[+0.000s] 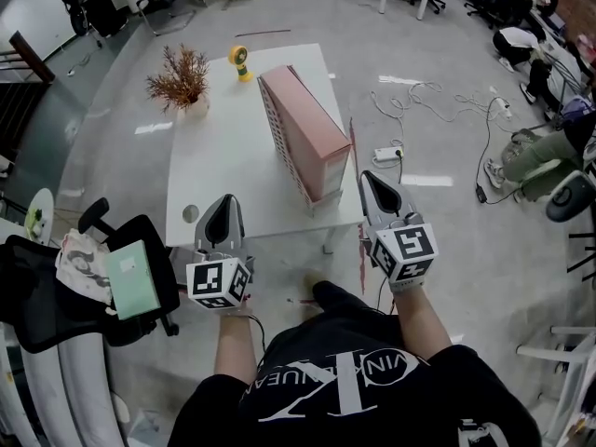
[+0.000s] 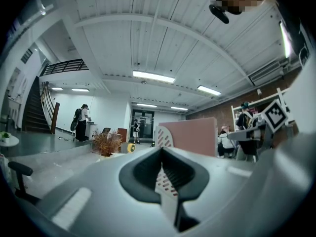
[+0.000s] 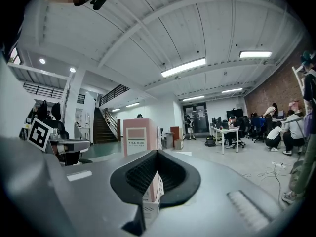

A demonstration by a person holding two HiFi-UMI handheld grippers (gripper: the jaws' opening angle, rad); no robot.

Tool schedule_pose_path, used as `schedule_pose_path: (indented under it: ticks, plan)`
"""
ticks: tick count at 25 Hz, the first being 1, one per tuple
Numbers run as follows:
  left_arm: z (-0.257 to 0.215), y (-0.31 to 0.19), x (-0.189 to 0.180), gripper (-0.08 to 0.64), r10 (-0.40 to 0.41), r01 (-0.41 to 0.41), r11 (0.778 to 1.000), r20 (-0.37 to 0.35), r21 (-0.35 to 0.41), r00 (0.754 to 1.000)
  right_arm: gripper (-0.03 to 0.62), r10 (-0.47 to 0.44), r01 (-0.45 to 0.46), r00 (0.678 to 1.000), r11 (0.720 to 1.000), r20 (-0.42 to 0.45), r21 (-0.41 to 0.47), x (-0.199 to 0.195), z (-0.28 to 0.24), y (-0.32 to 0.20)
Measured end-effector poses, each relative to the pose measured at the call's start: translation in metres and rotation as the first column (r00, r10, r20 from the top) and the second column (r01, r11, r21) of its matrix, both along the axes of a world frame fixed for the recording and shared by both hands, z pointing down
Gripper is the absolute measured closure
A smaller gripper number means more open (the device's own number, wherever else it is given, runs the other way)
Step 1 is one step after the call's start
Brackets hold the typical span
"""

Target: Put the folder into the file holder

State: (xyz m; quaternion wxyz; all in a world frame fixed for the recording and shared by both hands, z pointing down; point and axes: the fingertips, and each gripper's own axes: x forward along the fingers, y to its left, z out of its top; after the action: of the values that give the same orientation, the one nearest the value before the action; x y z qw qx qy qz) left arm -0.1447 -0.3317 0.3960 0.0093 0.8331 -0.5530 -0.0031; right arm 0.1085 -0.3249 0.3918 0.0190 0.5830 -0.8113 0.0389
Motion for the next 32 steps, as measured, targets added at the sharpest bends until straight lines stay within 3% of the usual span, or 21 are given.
schedule_pose_path:
  ticks: [15,32]
  plan:
    - [-0.015,-0.001,0.004,0.56,-0.003,0.004,1.0,-0.017,0.029,1.0,0.586,-0.015,0.012,0.999,0.997,0.041,0.077,0.013,-0.022,0.002]
    - [-0.021,-0.003,-0.005,0.56,-0.023,0.023,0.999,-0.011,0.042,1.0,0.586,-0.025,0.02,0.999,0.994,0.048,0.104,0.008,-0.029,-0.002]
